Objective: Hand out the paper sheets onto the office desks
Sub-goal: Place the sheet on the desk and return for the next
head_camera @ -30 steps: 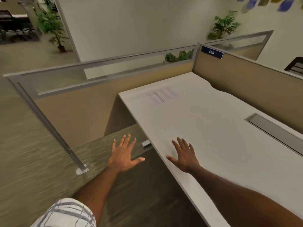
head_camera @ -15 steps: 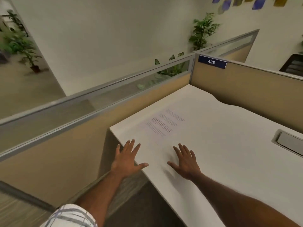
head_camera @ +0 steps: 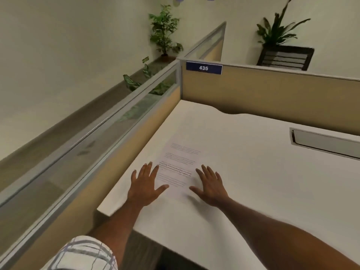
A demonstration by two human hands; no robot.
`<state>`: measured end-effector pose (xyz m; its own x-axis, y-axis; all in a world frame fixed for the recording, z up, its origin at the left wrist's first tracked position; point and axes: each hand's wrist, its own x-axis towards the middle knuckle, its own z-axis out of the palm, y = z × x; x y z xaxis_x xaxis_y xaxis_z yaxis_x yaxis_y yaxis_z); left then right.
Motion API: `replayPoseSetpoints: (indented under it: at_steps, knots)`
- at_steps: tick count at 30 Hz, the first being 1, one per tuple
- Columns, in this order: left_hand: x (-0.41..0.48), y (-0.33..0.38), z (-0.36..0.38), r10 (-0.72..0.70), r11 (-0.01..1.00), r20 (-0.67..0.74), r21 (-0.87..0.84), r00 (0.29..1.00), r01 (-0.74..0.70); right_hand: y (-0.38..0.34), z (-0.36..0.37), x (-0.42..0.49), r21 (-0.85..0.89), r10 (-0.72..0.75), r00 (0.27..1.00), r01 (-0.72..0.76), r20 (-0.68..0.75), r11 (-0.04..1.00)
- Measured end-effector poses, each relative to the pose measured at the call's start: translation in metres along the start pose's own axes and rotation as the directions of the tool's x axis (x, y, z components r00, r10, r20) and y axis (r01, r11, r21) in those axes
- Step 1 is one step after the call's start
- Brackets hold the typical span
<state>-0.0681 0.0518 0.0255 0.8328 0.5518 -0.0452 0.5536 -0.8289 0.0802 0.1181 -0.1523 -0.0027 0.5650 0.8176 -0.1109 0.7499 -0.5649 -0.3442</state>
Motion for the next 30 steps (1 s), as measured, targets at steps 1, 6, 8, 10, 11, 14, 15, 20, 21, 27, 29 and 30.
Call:
replayPoseSetpoints:
  at_steps: [1,6,8,10,11,14,15,20,21,27,29,30]
  knots:
    - [0.013,-0.006,0.001,0.034,0.999,-0.003,-0.012,0.999,-0.035,-0.004,0.001,0.004,0.003,0.033,0.999,-0.033,-0.007,0.999]
    - [0.066,-0.027,0.002,0.124,0.991,0.037,-0.052,0.992,-0.122,-0.019,0.001,0.022,-0.009,0.150,0.988,-0.150,-0.034,0.989]
    - [0.077,-0.034,0.005,0.127,0.990,0.053,-0.075,0.991,-0.122,-0.027,0.004,0.026,-0.006,0.188,0.982,-0.188,-0.033,0.982]
    - [0.087,-0.039,0.009,0.111,0.989,0.094,-0.106,0.989,-0.101,-0.033,0.009,0.028,0.003,0.214,0.976,-0.214,-0.026,0.977]
    - [0.091,-0.040,0.010,0.100,0.988,0.118,-0.127,0.988,-0.085,-0.035,0.012,0.028,-0.001,0.225,0.974,-0.225,-0.019,0.974]
    - [0.102,-0.044,0.012,0.092,0.988,0.136,-0.136,0.986,-0.073,-0.039,0.018,0.030,-0.017,0.245,0.970,-0.245,-0.001,0.969]
    - [0.105,-0.045,0.013,0.091,0.990,0.130,-0.121,0.987,-0.075,-0.041,0.018,0.030,-0.018,0.249,0.968,-0.249,0.002,0.968]
    - [0.116,-0.041,0.011,-0.005,0.992,0.103,-0.124,0.995,0.018,-0.040,0.020,0.035,-0.010,0.274,0.962,-0.274,-0.009,0.962]
    - [0.117,-0.040,0.012,-0.041,0.984,0.110,-0.168,0.993,0.059,-0.039,0.021,0.035,-0.011,0.281,0.960,-0.281,-0.007,0.960]
    - [0.120,-0.034,0.019,-0.242,0.882,0.226,-0.354,0.944,0.311,-0.037,0.032,0.030,0.040,0.307,0.951,-0.308,0.020,0.951]
    - [0.121,-0.031,0.019,-0.257,0.874,0.243,-0.354,0.935,0.332,-0.035,0.035,0.028,0.041,0.306,0.952,-0.307,0.014,0.951]
    - [0.122,-0.029,0.019,-0.263,0.871,0.245,-0.356,0.933,0.339,-0.034,0.036,0.027,0.037,0.304,0.953,-0.304,0.012,0.952]
